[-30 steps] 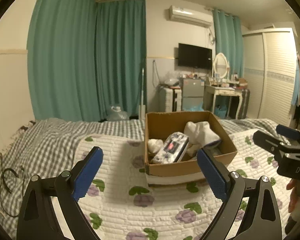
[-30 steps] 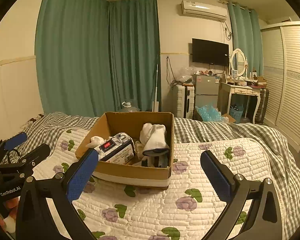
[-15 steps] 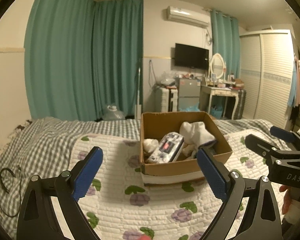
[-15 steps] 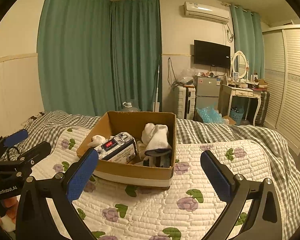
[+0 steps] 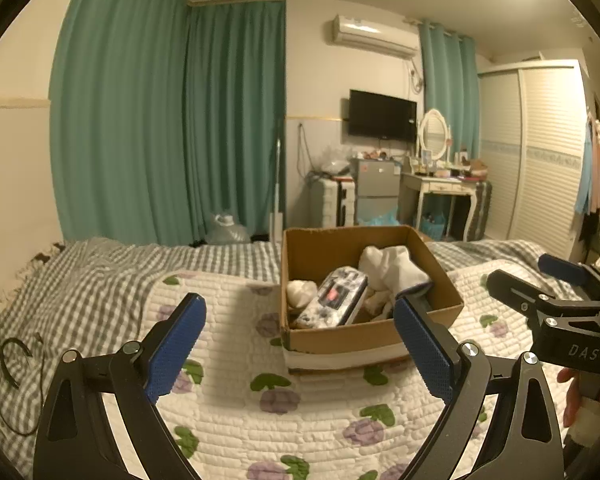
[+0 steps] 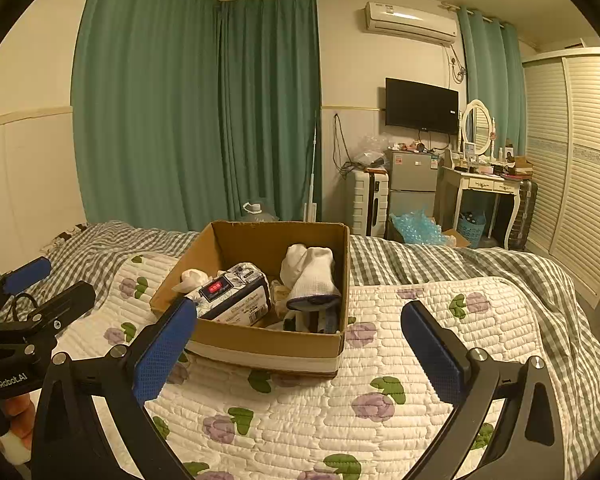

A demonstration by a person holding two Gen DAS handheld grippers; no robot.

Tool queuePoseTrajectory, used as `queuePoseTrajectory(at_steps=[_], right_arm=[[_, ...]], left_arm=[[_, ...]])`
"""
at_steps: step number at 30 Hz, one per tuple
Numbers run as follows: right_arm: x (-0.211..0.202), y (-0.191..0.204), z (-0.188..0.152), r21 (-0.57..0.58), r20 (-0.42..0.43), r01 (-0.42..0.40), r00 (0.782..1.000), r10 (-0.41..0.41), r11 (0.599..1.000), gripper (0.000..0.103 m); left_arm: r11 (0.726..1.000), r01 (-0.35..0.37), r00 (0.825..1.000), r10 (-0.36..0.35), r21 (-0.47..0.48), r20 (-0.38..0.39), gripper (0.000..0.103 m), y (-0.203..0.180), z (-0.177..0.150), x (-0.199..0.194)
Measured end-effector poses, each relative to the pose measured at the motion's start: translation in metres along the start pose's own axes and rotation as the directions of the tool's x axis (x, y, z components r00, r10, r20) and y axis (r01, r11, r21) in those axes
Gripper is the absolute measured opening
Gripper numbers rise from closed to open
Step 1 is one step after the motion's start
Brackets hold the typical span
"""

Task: Organize soft objects

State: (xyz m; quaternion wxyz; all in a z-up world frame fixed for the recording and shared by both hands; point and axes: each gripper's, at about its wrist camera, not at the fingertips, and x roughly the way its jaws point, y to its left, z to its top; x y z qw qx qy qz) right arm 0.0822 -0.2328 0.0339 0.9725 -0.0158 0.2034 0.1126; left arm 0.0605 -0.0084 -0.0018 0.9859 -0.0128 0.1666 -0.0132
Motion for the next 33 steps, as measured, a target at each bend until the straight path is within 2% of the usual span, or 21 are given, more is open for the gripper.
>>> queuePoseTrajectory(at_steps=[33], right_arm=[[-0.0002, -0.0008, -0.0009, 0.001, -0.001, 0.001, 1.000, -0.001, 1.000, 0.103]], left_arm=[[1.000, -0.011, 1.000, 0.011, -0.002, -0.006, 0.096, 0.0048, -0.0001, -0.0017]])
